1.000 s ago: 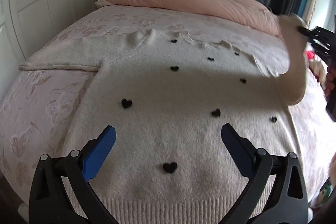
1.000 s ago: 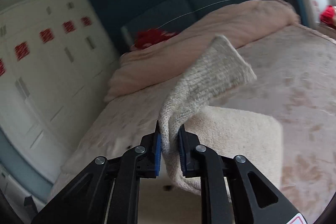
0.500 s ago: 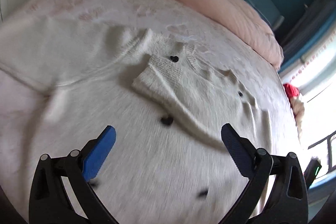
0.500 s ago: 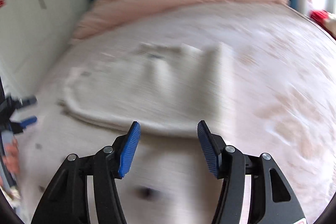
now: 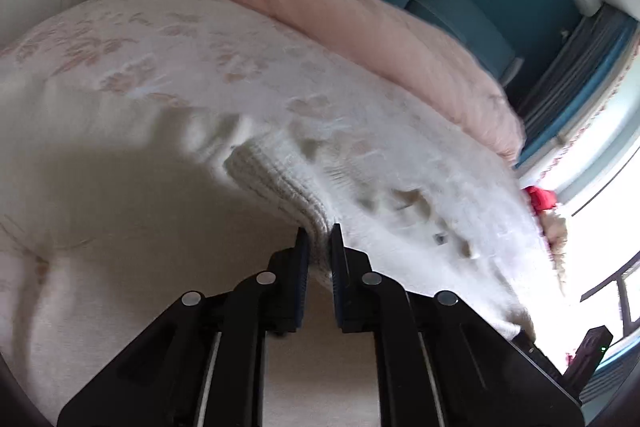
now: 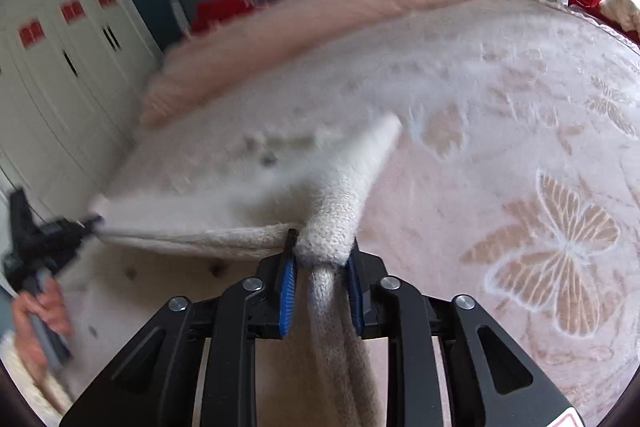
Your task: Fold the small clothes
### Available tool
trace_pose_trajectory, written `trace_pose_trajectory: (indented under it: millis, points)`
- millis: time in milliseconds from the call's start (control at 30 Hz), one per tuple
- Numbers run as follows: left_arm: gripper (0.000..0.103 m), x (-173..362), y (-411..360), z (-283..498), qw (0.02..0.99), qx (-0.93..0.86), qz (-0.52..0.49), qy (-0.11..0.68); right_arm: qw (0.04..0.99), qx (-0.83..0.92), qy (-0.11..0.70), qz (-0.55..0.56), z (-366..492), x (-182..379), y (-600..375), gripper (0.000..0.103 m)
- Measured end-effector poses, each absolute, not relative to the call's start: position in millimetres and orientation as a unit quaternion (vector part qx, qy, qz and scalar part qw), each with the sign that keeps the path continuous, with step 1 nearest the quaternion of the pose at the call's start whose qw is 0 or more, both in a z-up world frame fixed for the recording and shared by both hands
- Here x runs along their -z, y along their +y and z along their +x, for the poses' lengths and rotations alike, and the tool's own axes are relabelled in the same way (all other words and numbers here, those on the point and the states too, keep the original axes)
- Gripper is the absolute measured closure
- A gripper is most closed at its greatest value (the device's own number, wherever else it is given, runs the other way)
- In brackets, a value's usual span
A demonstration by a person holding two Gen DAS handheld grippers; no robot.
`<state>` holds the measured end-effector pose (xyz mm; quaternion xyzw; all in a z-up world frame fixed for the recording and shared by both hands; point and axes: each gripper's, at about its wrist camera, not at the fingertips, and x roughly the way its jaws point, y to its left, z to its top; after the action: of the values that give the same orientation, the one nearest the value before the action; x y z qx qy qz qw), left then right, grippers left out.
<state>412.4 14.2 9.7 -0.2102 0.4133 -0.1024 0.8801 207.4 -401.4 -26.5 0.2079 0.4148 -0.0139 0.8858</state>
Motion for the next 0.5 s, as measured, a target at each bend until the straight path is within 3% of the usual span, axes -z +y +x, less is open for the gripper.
trace_pose_trajectory:
  millis: [67, 133, 267, 333, 433, 467, 500]
  points:
    - [0.094, 19.4, 17.9, 418.0, 0.865, 0.080, -0.197, 0.454, 0.856, 0.018, 0.471, 0.213, 215.5, 54.0, -402.1, 0.078]
    - [0.093, 36.1, 19.1, 415.5, 0.857, 0.077, -0.196, 0.470, 0.865, 0.027, 0.448, 0.227, 205.9, 43.3, -405.2, 0.073]
    - [0.090, 40.8, 17.3, 404.8, 0.866, 0.080, -0.196, 0.452, 0.896, 0.049, 0.378, 0.227, 191.5, -5.1, -399.7, 0.072]
    - [0.090, 41.2, 17.9, 407.5, 0.864, 0.078, -0.205, 0.454, 0.897, 0.026, 0.380, 0.223, 208.1, -12.6, -391.7, 0.072]
    - [0.090, 43.0, 15.6, 409.7, 0.863, 0.076, -0.208, 0.453, 0.877, 0.016, 0.446, 0.181, 241.9, 10.6, -374.8, 0.077]
    - [0.089, 41.4, 18.6, 409.0, 0.864, 0.077, -0.206, 0.452, 0.866, 0.027, 0.471, 0.168, 251.8, 25.5, -373.8, 0.087]
    - [0.089, 42.2, 19.1, 407.4, 0.865, 0.079, -0.203, 0.452, 0.859, 0.033, 0.481, 0.175, 257.3, 41.5, -381.7, 0.088]
